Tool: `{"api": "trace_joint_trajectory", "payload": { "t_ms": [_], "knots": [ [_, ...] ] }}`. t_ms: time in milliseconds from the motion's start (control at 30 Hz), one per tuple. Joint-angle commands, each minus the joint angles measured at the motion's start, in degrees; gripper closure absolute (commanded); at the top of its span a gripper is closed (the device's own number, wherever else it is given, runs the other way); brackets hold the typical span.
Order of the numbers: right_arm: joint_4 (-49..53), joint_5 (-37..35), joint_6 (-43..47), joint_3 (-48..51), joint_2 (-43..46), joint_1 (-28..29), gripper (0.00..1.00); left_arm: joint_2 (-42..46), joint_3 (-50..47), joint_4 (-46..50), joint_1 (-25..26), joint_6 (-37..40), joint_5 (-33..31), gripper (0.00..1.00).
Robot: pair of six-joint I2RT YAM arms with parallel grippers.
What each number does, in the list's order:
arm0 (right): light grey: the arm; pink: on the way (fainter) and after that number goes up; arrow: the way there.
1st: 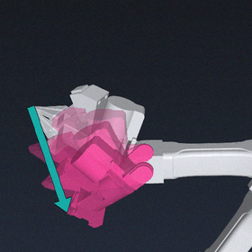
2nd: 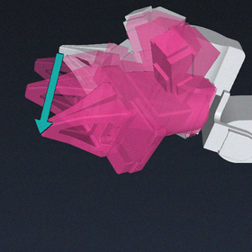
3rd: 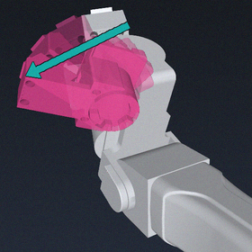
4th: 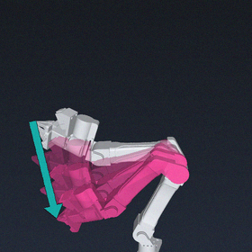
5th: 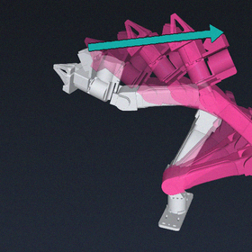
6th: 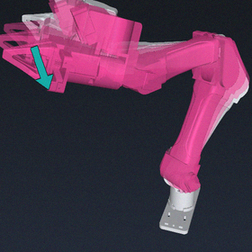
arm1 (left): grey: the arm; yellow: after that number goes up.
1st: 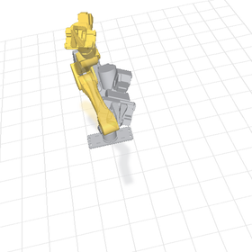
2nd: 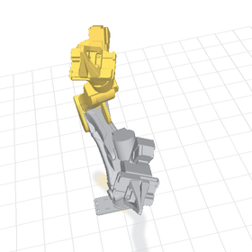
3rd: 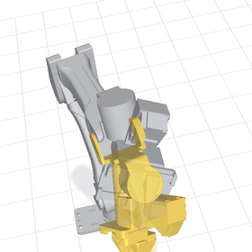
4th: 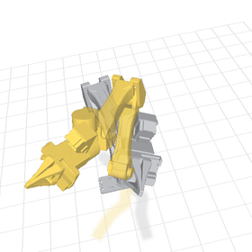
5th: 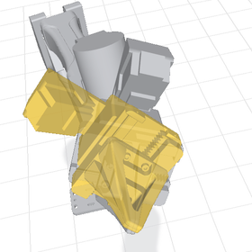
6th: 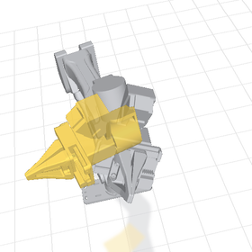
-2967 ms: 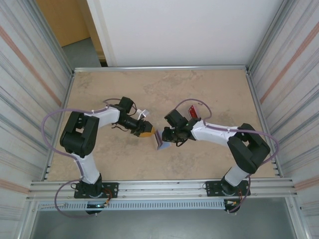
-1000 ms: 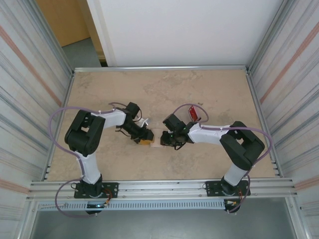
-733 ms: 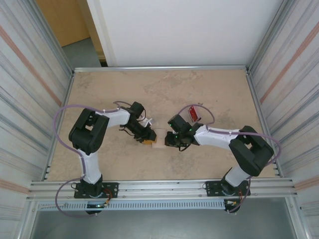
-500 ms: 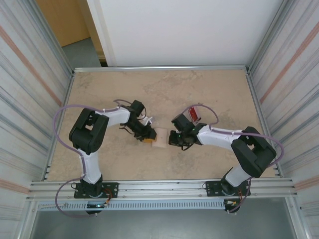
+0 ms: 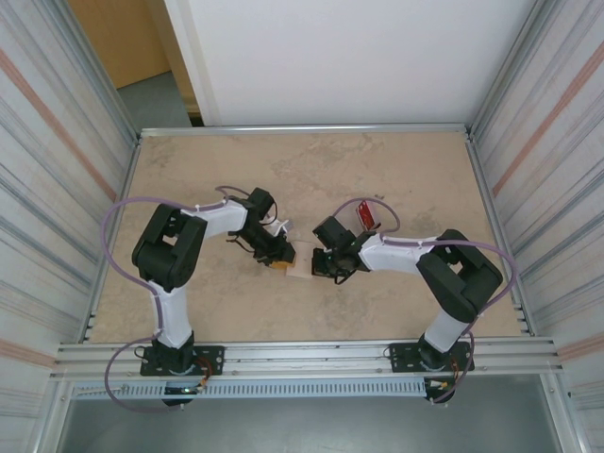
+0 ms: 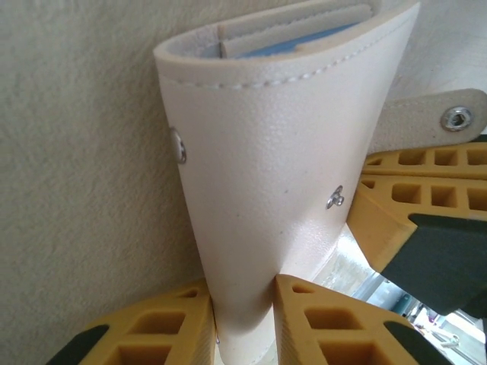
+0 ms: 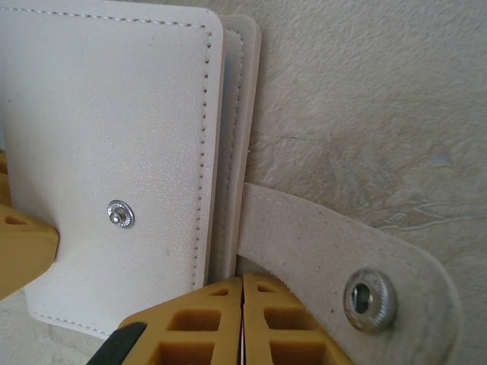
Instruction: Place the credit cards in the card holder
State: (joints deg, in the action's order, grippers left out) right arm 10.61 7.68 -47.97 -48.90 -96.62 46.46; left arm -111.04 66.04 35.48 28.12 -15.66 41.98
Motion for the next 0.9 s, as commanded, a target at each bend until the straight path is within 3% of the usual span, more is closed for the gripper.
{"api": "trace_joint_trajectory", "payload": {
  "t_ms": [0,167,533,700,867],
  "knots": [
    [-3.67,3.05,-1.60,-1.37,-2.85,2.38,0.92,-1.62,2.04,2.31,0.85,1.40,-1.33,0.75],
    [-6.30,4.64,-2.87,-0.93,-2.83,2.86,0.92,-2.97,3.85,4.29,2.46,2.80,-3.57,0.74],
    [-11.58,7.30,-4.97,2.94,-0.40,2.24,0.92,-1.10,4.71,3.45,2.28,2.21,2.32,0.73],
    [-16.84,9.97,-7.05,5.53,-0.06,1.61,0.92,-3.39,5.81,4.39,3.39,2.65,0.88,0.74],
    [-14.29,9.41,-6.25,5.97,2.32,1.44,0.91,-6.29,7.42,6.53,5.05,4.01,-2.12,0.77]
  ]
}}
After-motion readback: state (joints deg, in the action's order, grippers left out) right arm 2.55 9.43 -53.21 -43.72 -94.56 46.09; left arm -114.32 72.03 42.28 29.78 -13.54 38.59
